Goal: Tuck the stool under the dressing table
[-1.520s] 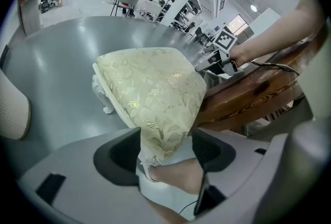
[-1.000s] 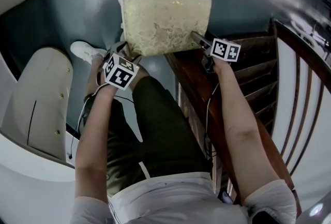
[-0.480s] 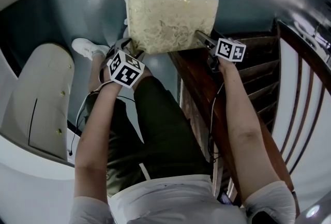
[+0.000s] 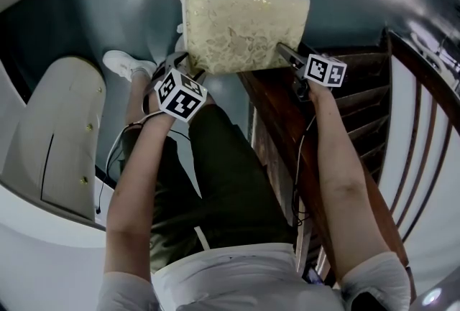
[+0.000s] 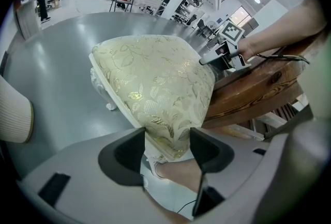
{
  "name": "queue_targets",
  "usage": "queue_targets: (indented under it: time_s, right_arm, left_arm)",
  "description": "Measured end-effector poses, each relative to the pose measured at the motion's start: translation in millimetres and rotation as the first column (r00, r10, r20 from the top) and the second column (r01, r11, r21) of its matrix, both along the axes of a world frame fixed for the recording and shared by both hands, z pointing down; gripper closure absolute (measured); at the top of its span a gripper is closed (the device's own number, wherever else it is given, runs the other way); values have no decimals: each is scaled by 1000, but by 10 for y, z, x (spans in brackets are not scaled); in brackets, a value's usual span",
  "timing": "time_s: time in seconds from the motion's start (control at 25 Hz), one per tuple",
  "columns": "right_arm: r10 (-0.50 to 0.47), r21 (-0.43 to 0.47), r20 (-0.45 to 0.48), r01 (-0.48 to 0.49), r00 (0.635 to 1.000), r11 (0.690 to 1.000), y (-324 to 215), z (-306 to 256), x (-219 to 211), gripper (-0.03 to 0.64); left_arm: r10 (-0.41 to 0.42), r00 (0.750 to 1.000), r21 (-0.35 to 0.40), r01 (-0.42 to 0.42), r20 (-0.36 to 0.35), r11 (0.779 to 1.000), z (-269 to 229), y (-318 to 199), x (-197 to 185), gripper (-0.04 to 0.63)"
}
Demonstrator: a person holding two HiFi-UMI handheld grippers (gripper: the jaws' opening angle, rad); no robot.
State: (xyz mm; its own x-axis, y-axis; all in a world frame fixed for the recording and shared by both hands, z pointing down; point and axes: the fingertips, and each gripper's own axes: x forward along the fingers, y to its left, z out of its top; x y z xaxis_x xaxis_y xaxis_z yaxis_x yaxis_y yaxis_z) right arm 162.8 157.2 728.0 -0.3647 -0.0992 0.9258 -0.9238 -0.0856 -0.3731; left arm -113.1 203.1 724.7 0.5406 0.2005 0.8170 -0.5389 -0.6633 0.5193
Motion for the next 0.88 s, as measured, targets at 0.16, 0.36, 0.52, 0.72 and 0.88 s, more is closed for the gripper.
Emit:
queue_targets:
  time_s: [0.16,0.36,0.52,0.72,0.88]
  right_arm:
    - [1,0,0,-1,1000,1000,5,0,-4,210]
    - [-1,-4,4,1,1000,1000,4,-29,-25,212]
    - [-4,-1,4,4,1000,1000,-6,-48,-37,213]
    - [1,16,16,-1,1000,1000,5,-18,-16,215]
    - [-11,34,23,10,1000,999,-25,-7,-2,218]
  left_arm:
    - [-2,1000,-2,2,6,1000,2,7,-4,324]
    - [1,1000,7,-1,7,1000,-14,-3,-23,325]
    - [-9,1000,5,9,7,1000,-32,-16,-34,334]
    - [-30,999,25,30,27,999,-10,-4,-15,341]
    - [-53,998,31,52,42,998,10,6,-4,341]
